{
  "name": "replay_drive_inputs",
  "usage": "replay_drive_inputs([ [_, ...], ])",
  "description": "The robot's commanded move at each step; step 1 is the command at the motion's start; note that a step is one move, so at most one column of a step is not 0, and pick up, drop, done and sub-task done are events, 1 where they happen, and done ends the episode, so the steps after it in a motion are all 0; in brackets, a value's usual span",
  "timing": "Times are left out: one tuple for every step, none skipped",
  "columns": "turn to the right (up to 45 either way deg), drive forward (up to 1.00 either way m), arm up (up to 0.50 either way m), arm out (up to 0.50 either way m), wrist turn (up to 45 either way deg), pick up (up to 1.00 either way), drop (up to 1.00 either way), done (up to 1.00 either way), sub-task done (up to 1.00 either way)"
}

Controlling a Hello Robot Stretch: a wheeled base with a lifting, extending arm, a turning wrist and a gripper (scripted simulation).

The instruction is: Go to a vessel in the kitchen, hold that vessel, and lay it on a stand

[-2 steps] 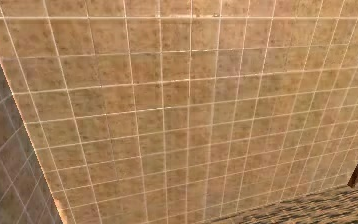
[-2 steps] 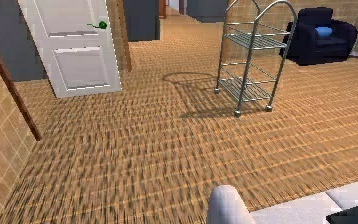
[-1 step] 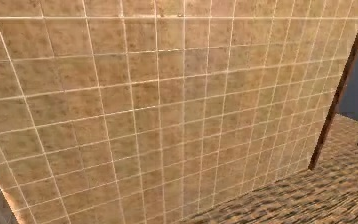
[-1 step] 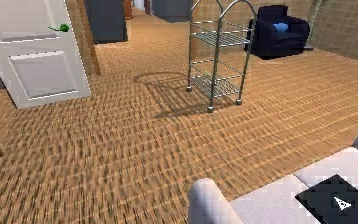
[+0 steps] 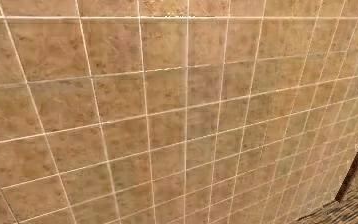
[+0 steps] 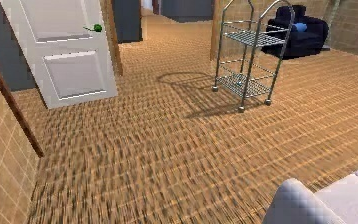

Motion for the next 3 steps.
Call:
replay_drive_inputs([
  [45.0, 0.00, 0.00, 0.00, 0.0, 0.00, 0.00, 0.00, 0.00],
  [42.0, 0.00, 0.00, 0.00, 0.0, 0.00, 0.00, 0.00, 0.00],
  [0.0, 1.00, 0.00, 0.00, 0.0, 0.00, 0.00, 0.00, 0.00],
])
